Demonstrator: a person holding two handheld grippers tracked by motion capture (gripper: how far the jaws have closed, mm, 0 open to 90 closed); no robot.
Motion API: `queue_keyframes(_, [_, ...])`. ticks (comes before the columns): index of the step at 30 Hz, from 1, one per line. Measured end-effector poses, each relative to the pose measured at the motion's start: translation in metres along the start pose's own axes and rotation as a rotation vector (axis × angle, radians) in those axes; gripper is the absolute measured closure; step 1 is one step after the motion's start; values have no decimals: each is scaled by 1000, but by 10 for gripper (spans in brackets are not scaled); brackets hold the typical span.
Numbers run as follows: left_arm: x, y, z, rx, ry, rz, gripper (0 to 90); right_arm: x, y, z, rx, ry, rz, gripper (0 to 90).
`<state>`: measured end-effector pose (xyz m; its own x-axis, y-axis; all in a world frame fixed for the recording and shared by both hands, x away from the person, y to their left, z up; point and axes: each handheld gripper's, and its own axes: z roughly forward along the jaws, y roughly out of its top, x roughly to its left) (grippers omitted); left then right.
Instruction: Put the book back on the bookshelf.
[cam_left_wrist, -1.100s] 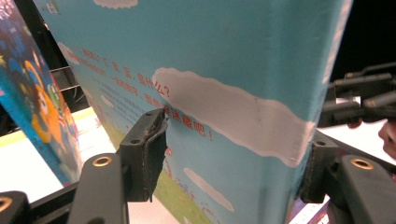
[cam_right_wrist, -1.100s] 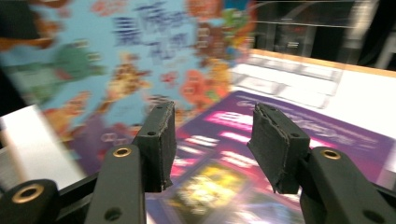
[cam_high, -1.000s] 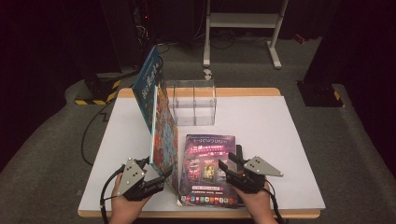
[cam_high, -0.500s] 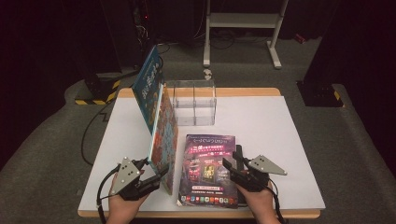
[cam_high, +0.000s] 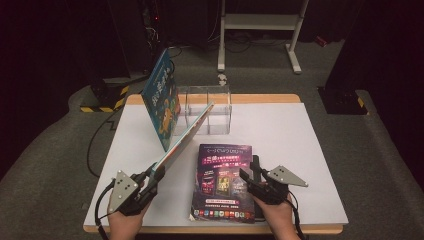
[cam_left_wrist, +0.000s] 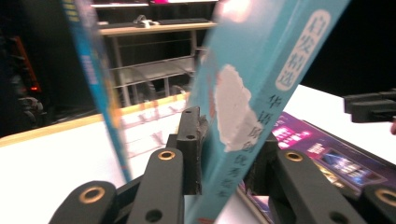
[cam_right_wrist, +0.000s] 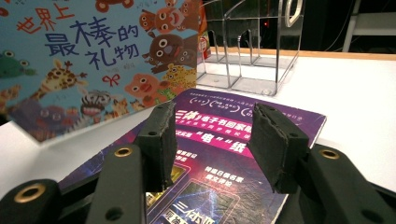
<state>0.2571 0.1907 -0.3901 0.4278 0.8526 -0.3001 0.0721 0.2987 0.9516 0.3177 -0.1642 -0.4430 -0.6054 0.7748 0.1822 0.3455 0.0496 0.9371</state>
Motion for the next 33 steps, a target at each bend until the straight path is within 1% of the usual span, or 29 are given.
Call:
queue_keyframes(2, [2, 1, -1, 8, -2, 4, 726, 0, 0, 0, 1, 0, -1, 499])
queue_keyframes(4, [2, 0, -1, -4, 19, 25, 739, 0, 0, 0, 1, 0, 0, 499])
queue_keyframes(6, [4, 1, -2, -11, 36, 30, 759, 0, 0, 0, 1, 0, 0, 499])
queue_keyframes(8, [9, 4, -2, -18, 57, 26, 777, 0, 0, 0, 1, 0, 0, 500])
queue_keyframes(10, [11, 5, -3, -15, 64, 27, 789, 0, 0, 0, -1, 0, 3, 500])
queue_keyframes(12, [17, 7, -4, -22, 73, 5, 792, 0, 0, 0, -2, 0, 5, 500])
queue_keyframes(13, [23, 9, -5, -24, 68, -18, 792, -1, 0, -1, -4, 0, 13, 502])
queue_keyframes(15, [25, 9, -5, -24, 69, -20, 793, -1, 0, -1, -6, 1, 16, 502])
queue_keyframes(16, [27, 10, -5, -28, 71, -31, 795, -2, 0, -1, -7, -3, 14, 501])
queue_keyframes(19, [29, 10, -6, -35, 68, -39, 795, -4, 0, -1, -2, -7, 20, 501])
queue_keyframes(24, [34, 12, -6, -25, 62, -39, 790, -6, -2, 1, 7, -14, 23, 500])
queue_keyframes(25, [36, 13, -7, -24, 60, -46, 789, -6, -3, 1, 7, -15, 24, 500])
queue_keyframes(28, [38, 13, -7, -20, 52, -49, 785, -5, -3, 1, 9, -15, 23, 500])
queue_keyframes(33, [36, 13, -6, -13, 38, -36, 774, -5, -4, 2, 15, -14, 22, 499])
